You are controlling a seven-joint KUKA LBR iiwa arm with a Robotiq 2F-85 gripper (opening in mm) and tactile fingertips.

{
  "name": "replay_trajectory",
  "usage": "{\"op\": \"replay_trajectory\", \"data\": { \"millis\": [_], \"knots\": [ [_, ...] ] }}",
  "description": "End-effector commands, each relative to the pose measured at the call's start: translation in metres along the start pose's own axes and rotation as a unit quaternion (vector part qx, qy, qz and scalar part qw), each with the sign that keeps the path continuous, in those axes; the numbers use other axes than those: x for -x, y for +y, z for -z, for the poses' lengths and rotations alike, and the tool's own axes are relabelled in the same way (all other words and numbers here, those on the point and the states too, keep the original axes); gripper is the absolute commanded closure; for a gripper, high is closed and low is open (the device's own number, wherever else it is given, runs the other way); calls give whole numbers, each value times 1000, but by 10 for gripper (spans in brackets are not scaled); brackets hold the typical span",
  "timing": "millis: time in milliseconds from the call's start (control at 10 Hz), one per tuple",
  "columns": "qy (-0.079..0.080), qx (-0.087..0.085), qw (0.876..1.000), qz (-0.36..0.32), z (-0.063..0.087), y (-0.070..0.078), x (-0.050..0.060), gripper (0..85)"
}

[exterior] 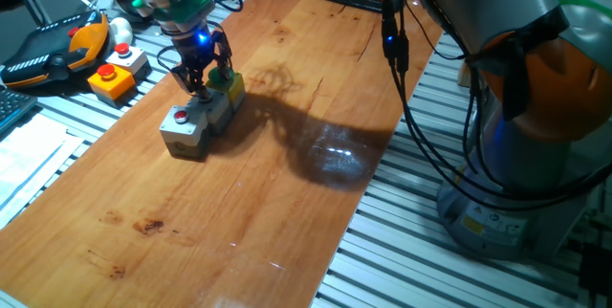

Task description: Press three buttons from left to right in sequence

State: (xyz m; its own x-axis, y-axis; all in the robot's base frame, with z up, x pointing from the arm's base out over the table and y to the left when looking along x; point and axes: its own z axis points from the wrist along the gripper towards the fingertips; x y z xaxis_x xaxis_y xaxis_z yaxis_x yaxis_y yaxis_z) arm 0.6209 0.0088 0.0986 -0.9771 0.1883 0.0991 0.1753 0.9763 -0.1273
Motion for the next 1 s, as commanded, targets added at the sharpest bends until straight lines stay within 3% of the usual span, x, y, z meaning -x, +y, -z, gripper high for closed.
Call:
{"op": "replay_trajectory", "data": {
  "millis": [0,400,900],
  "knots": [
    [0,-1,1000,0,6,0,1,227],
    [8,-1,1000,-7,20,2,-2,227],
    [18,5,999,-36,43,19,-7,253]
  ]
}}
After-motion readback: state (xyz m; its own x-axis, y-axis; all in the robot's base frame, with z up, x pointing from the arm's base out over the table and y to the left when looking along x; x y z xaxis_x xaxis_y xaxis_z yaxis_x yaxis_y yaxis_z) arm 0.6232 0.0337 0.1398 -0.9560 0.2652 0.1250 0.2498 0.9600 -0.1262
